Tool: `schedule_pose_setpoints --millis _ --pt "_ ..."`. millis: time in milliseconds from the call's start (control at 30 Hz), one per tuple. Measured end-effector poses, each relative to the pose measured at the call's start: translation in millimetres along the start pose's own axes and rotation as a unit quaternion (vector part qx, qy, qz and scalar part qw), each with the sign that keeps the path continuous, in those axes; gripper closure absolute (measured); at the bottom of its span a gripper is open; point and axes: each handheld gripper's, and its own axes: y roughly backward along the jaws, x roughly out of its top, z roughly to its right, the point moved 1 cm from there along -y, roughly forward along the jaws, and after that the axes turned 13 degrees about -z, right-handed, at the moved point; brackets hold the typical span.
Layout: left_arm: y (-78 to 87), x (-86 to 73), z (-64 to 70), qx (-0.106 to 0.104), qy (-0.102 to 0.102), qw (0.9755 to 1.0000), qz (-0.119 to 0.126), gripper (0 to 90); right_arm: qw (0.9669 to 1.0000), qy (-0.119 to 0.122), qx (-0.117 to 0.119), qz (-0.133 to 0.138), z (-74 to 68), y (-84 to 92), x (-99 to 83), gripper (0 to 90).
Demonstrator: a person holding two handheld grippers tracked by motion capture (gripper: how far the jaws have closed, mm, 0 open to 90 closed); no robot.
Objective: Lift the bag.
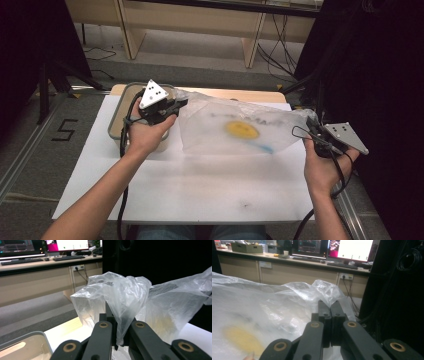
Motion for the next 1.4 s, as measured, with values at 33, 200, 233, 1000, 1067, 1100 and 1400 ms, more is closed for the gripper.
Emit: schedule_pose_setpoints --millis 33,200,233,1000,1067,1100,1400 --pt "-2.9 0.1 -2.0 0.003 0.003 1.0 -0.002 89.2 1.0 0.001 0.001 -0.001 -0.5 -2.2 0.8 90.0" --pt "-12.1 -0.8 -7.6 0.016 0.004 0.9998 -0.008 89.2 1.0 0.002 0.007 -0.006 -4.3 -17.4 3.9 90.0" --pt "-13.4 -0.9 -8.5 0.017 0.004 0.9998 -0.01 89.2 0.9999 0.0 0.008 -0.007 -4.7 -19.6 4.2 90.0" --pt "-47.6 -5.6 -24.9 0.05 0.015 0.9978 -0.042 89.2 0.9983 -0.02 0.031 -0.045 -5.1 -56.9 -7.2 90.0" --pt "-49.6 -6.6 -25.7 0.05 0.016 0.9976 -0.045 89.2 0.9981 -0.023 0.033 -0.047 -5.7 -58.9 -8.6 90.0" --pt "-50.4 -7.0 -26.2 0.05 0.016 0.9975 -0.046 89.2 0.998 -0.024 0.034 -0.048 -6.1 -59.9 -9.3 90.0" --pt "-59.6 -13.1 -27.0 0.052 0.017 0.9966 -0.061 89.1 0.997 -0.025 0.04 -0.062 -7.4 -67.4 -15.4 89.9"
